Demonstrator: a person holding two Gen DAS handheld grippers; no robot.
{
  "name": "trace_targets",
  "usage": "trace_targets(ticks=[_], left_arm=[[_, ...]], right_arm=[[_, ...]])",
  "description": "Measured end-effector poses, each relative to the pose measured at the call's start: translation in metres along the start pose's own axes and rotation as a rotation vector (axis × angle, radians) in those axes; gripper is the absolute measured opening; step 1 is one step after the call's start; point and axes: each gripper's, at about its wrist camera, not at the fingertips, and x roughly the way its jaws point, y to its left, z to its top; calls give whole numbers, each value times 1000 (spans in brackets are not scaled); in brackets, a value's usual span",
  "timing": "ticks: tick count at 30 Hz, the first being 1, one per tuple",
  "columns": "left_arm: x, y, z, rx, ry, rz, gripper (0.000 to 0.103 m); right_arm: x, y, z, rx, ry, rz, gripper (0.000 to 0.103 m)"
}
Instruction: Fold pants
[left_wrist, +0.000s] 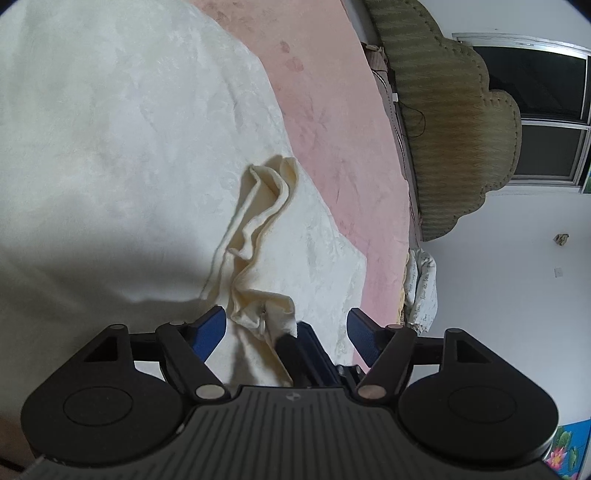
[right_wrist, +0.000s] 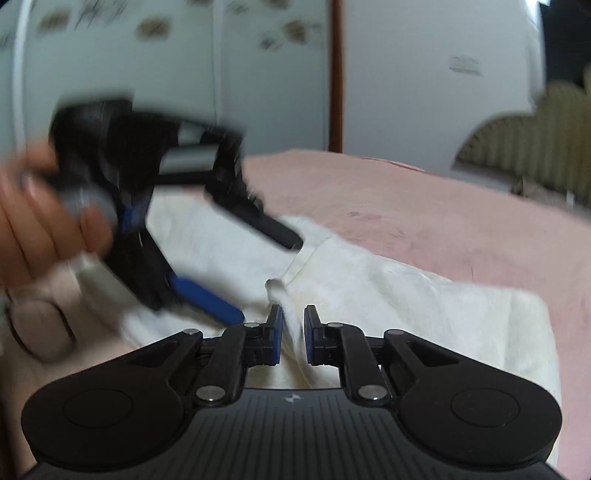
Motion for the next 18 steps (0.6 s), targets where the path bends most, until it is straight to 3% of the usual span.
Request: trace_targets(ticks=[2,4,6,9,11,18], left_arm=[[11,-2,2,-2,14,1,72],[22,-2,2,-6,42,2,63],[27,2,0,-19,62,11,31],[26,7,-1,-19,56,14,11],[21,5,-4,-2,41,1,10],[-5,11,-23,71,21,65,10]], right_arm=[[-4,-4,0,15,10,34,13],[-14,-5,0,44,-8,72,13],[-18,-12,1,88,-45,71,12],[-2,-12,2,36,4,-70,13],[17,-6,-1,-14,83,-103,13],[19,19,-6,-88,125,-10,13]])
